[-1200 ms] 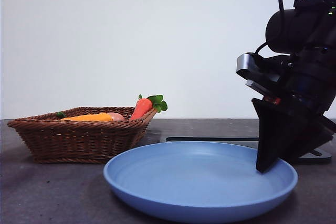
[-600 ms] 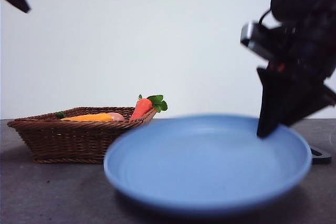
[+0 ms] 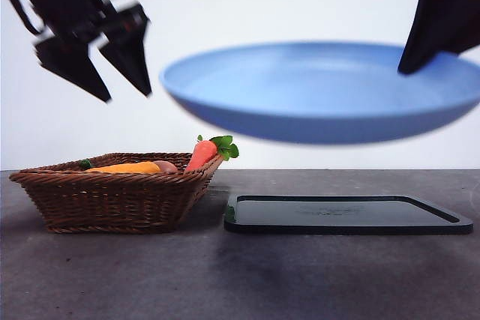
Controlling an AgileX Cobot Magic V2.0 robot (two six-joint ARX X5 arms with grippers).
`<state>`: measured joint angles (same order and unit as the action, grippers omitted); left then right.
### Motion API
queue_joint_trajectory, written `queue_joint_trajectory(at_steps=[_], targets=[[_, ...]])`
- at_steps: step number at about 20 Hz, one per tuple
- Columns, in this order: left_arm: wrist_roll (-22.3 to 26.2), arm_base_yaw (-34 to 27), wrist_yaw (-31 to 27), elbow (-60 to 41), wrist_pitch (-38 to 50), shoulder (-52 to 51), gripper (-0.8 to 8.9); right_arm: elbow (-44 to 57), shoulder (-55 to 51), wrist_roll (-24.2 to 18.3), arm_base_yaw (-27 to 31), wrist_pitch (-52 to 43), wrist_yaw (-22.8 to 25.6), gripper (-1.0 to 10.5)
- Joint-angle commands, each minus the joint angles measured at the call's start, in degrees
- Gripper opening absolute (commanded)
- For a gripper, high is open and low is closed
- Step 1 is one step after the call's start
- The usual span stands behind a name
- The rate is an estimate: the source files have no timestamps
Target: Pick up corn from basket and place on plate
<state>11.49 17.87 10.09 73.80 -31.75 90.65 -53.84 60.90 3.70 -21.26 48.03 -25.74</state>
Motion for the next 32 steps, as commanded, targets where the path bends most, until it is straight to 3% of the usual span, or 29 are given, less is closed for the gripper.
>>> queue_joint_trajectory(at_steps=[1, 10, 25, 32], targets=[[2.7, 0.2, -0.3, 4.3, 0.0, 6.2, 4.14, -1.4, -2.7, 2.2, -0.2, 0.3, -0.3, 0.0], [4.2, 0.2, -1.3, 9.4, 0.8, 18.8, 4.14, -1.4, -7.1, 3.4, -0.2, 2.2, 0.3, 0.0], [4.3, 1.7, -2.1, 9.4, 0.9, 22.9, 3.82, -1.4, -7.1, 3.4, -0.2, 2.2, 0.7, 0.0], [4.3, 2.1, -4.2, 9.4, 0.2, 23.3, 2.09, -1.4, -7.1, 3.1, -0.2, 2.2, 0.7, 0.0]])
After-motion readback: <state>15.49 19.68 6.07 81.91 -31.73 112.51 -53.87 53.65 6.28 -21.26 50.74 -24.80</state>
